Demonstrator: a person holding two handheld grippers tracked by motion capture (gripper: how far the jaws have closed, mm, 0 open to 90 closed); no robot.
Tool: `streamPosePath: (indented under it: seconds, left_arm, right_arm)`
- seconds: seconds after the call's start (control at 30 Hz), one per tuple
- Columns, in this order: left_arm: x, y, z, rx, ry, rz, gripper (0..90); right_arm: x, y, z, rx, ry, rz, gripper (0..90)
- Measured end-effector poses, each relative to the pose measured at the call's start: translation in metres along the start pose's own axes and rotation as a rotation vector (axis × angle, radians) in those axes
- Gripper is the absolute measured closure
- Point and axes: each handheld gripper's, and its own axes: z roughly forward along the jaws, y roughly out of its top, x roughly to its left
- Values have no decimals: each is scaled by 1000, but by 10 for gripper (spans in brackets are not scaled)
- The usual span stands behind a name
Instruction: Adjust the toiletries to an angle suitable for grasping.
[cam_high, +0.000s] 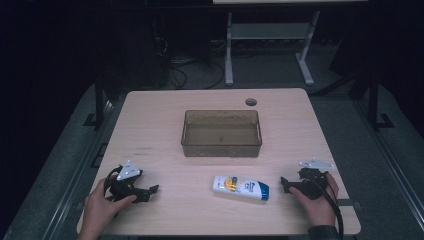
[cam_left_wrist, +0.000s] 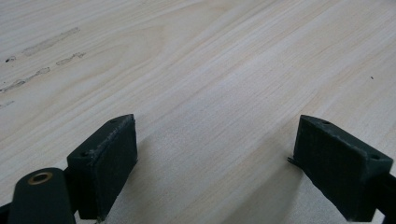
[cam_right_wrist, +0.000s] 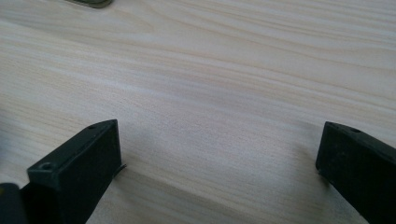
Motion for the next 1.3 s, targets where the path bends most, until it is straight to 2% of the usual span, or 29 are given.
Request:
streamPosePath:
  seconds: [0.27, 0.33, 0.37, 0.4, 0.47, 0.53, 0.57, 0.6, 0.67, 0.93, 1.03, 1.07, 1.17, 1.27, 1.3]
  left_arm:
    - [0, 0, 0, 0, 3, -1, 129]
    - [0, 0, 0, -1, 3, -3, 131]
    - [0, 0, 0, -1, 4, -4, 131]
    - [1, 0, 0, -2, 5, -7, 131]
    - [1, 0, 0, -2, 6, -7, 131]
    - [1, 0, 0, -2, 10, -12, 130]
    - [1, 0, 0, -2, 10, -12, 131]
    - [1, 0, 0, -2, 11, -12, 131]
    - [1, 0, 0, -2, 11, -12, 130]
    - [1, 0, 0, -2, 11, -13, 130]
    - [1, 0, 0, -2, 11, -13, 131]
    - [1, 0, 0, -2, 11, -13, 130]
    - [1, 0, 0, -2, 11, -13, 131]
    - [1, 0, 0, -2, 11, -13, 131]
    - [1, 0, 0, -2, 11, -13, 130]
  right_arm:
    - [1, 0, 0, -1, -14, 13, 0]
    - [1, 1, 0, 4, -13, 14, 29]
    - [1, 1, -2, 5, -9, 10, 97]
    - [0, 2, -6, -9, 4, 4, 224]
    - [0, 3, -6, -6, 8, -3, 245]
    - [0, 4, -11, -7, 27, -19, 388]
    - [0, 4, -11, -7, 27, -19, 388]
    - [0, 4, -12, -10, 30, -21, 426]
    - [1, 6, -15, -16, 67, -41, 498]
    - [2, 9, -20, -25, 138, -61, 724]
    - [4, 11, -24, -38, 215, -57, 856]
    - [4, 11, -24, -38, 215, -57, 856]
    - [8, 12, -27, -36, 278, -61, 900]
    - [10, 13, -30, -32, 299, -60, 900]
    - [11, 13, -32, -35, 331, -53, 900]
